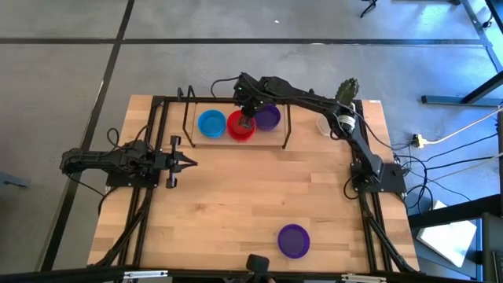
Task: Pick & Place Mini bowls
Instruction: Stack the red bowl on top of the red bowls on the shelf, then stack the violet bowl on top of the violet bowls on the shelf
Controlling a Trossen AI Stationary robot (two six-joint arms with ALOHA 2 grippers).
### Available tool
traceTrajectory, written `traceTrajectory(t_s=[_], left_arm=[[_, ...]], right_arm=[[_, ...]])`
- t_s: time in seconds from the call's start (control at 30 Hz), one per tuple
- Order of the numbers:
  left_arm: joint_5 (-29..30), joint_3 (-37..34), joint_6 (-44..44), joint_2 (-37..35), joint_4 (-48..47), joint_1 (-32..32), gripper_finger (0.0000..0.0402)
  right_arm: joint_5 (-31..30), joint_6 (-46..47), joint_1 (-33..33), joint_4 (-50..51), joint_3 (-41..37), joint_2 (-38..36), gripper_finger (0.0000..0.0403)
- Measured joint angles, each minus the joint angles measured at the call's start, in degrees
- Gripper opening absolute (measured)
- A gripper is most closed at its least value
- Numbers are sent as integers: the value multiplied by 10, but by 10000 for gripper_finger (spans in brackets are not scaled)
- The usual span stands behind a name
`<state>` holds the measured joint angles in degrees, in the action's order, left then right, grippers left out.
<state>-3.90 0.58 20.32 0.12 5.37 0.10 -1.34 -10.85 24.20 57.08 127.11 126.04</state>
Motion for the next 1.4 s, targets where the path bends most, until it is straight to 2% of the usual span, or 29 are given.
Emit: traceTrajectory(t_s=[0.33,0.63,0.7,0.73,0.8,0.87,0.93,1.17,1.4], left_arm=[[0,0,0,0,0,0,5],[0,0,0,0,0,0,8],[0,0,0,0,0,0,7],[0,0,0,0,-1,0,6],[0,0,0,0,-1,0,4],[0,0,0,0,-1,0,4],[0,0,0,0,-1,0,5],[0,0,-2,0,-1,0,6],[0,0,-2,0,-6,0,5]], right_arm=[[-1,-16,0,-17,0,0,95],[-1,-19,-3,12,79,0,96],[-4,-21,-7,5,75,-14,96],[-20,-23,-12,10,75,-18,96],[-106,-26,-29,9,75,-20,85],[-221,-42,-52,10,68,-17,59],[-283,-71,-76,-12,48,-11,20],[-348,-120,-104,-140,-56,-9,4],[-347,-122,-80,-198,-134,-9,3]])
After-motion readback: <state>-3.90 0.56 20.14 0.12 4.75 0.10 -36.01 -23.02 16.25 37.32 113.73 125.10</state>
